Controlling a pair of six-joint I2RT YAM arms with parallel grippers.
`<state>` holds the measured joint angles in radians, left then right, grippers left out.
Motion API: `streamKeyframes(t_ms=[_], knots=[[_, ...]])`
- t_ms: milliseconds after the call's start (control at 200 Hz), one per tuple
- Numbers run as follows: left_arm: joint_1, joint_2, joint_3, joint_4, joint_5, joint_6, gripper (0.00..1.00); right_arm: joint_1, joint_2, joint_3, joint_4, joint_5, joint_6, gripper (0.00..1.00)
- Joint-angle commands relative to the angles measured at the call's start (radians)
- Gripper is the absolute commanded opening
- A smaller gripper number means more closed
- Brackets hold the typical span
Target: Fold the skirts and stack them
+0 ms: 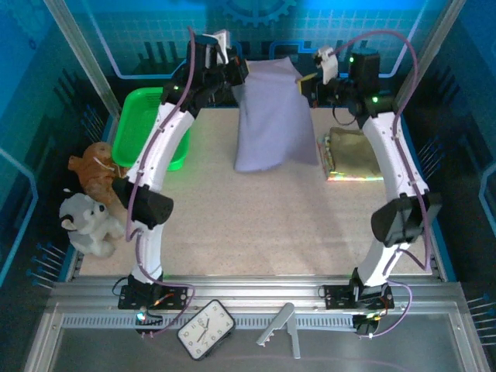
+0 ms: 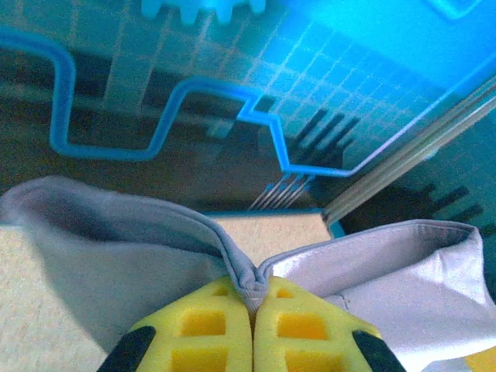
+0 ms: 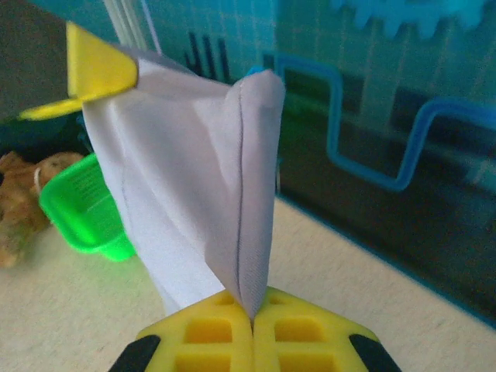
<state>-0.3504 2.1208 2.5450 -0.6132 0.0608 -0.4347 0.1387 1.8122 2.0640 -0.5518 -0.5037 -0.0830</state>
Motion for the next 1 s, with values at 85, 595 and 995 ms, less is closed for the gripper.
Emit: streamKeyframes(t_ms=[85,595,995], knots=[[0.057,-0.075,0.016,0.156,0.012,0.047,0.0,0.009,-0.012,0.219,-0.227,0.049,-0.187,0.0],[0.052,-0.883,-1.801,0.513,-0.166,-0.443,0.85,0.59,-0.149,-0.643,-0.374,0.256,-0.339,0.45],[0.023,-0.826,-1.661,0.298,-0.087,-0.373,0.99,0.335,-0.23,-0.895,0.233,0.28,0.31,1.0]])
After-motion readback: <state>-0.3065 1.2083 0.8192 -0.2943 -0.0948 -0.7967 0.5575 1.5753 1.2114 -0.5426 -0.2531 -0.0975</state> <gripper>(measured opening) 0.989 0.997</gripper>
